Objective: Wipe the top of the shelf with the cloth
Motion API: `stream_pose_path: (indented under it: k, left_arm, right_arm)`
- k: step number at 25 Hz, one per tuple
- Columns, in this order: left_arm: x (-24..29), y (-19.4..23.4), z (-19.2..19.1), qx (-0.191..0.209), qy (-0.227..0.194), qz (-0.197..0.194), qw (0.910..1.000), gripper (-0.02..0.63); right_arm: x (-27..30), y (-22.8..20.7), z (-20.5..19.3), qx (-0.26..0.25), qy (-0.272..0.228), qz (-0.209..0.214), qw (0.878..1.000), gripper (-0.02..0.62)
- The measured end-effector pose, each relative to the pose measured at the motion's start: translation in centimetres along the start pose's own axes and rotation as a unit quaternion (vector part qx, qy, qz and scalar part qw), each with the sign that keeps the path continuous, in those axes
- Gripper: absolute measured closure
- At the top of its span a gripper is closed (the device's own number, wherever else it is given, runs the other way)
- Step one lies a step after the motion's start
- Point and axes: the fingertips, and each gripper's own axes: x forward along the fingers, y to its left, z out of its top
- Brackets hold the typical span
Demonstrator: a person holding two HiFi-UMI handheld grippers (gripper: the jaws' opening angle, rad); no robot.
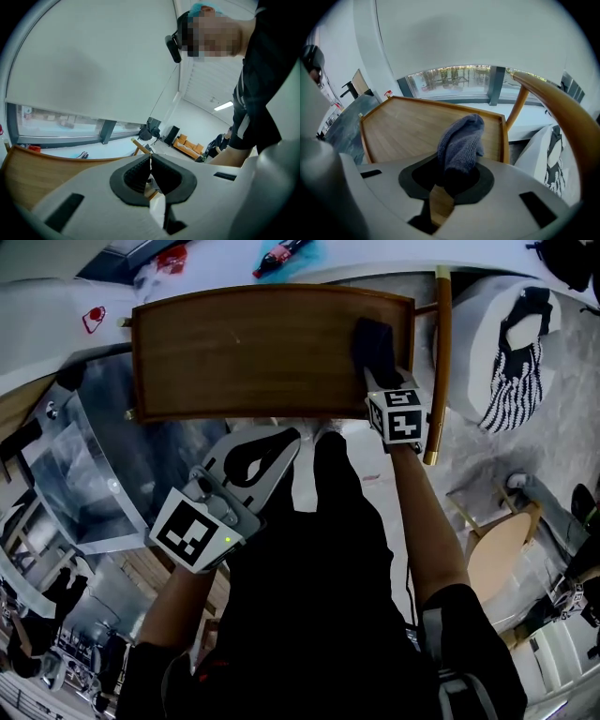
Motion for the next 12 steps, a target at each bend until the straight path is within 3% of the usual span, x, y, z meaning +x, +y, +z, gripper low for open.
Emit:
stream_pose_path:
  k: [6, 12]
  left_arm:
    - [-3.7, 1.1, 0.0, -0.005, -0.02, 0.026, 0.9994, 0.58]
    - [-9.0, 2.5, -0.2, -0.009, -0.042, 0.06, 0.9973, 0.58]
  right_arm:
    - [-0.9, 4.2, 2.9, -0.03, -0.026, 0.025, 0.999, 0.526]
    - [-0.4, 12.4, 5.8, -0.062, -0.044, 0.074, 0.994, 0.526]
